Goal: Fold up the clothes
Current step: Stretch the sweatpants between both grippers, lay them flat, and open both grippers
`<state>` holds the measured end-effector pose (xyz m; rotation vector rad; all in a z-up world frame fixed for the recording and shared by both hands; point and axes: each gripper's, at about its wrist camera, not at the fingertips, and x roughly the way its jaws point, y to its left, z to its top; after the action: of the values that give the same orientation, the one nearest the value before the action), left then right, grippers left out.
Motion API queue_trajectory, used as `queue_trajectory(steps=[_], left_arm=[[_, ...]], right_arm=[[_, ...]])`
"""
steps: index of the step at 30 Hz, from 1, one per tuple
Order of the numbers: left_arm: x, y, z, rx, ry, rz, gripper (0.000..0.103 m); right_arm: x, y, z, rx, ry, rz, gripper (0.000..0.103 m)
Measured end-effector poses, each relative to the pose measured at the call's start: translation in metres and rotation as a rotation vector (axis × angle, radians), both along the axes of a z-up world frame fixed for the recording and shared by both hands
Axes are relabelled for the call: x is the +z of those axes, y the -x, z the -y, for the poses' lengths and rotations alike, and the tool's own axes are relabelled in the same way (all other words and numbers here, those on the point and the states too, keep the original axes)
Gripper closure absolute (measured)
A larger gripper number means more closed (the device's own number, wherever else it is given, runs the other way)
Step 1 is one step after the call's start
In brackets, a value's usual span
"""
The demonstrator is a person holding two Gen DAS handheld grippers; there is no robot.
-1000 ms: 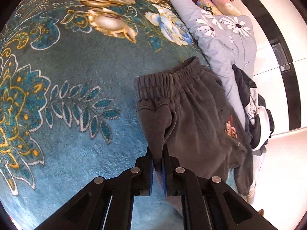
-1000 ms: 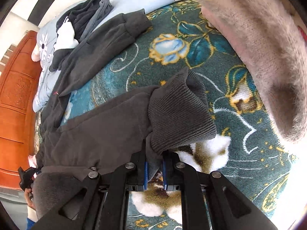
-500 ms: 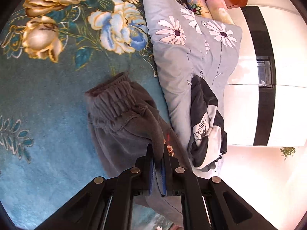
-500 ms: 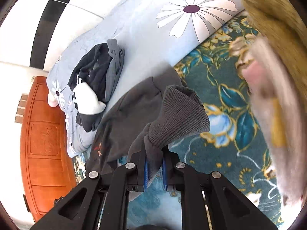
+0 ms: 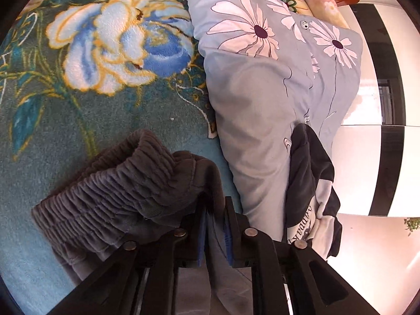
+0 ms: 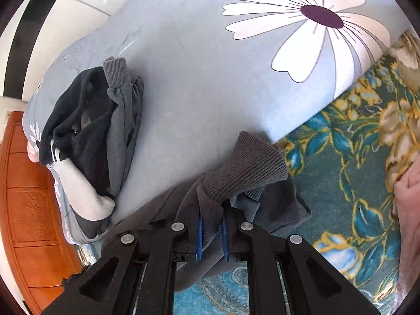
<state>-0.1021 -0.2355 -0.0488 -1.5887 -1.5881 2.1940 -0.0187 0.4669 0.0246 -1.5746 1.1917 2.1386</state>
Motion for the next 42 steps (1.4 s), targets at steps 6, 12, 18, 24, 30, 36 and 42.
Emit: queue_trajectory(steps=[6,12,18,24,30,36,42], left_arm=[[0.039,-0.009,-0.022,-0.193,-0.023,-0.157,0.048],[0.079,-0.066,-0.004,-0.171,0.413,-0.169,0.039],[-0.005,-0.113,0.037,-0.07,0.319,0.019,0.039],[-0.036,-0.114,0.036,0.014,0.23,0.003,0.036],[-0.037,-0.1,0.03,0.048,0.251,-0.051,0.035],[-0.034,-0.093,0.029,0.117,0.244,-0.046,0.042],[-0.007,-0.1,0.022,0.134,0.3,-0.066,0.067]], right_arm=[[0.004,0.005,0.008,0.058,-0.032,-0.071,0.065],[0.031,-0.018,0.014,0.086,-0.106,-0.187,0.051],[0.012,-0.081,-0.003,0.018,-0.078,-0.207,0.041],[-0.043,-0.099,-0.01,-0.102,0.08,-0.194,0.035],[-0.06,-0.079,0.001,-0.192,0.096,-0.26,0.025],[-0.047,-0.066,0.012,-0.235,0.008,-0.247,0.038],[-0.024,-0.069,0.013,-0.231,0.011,-0.222,0.081]])
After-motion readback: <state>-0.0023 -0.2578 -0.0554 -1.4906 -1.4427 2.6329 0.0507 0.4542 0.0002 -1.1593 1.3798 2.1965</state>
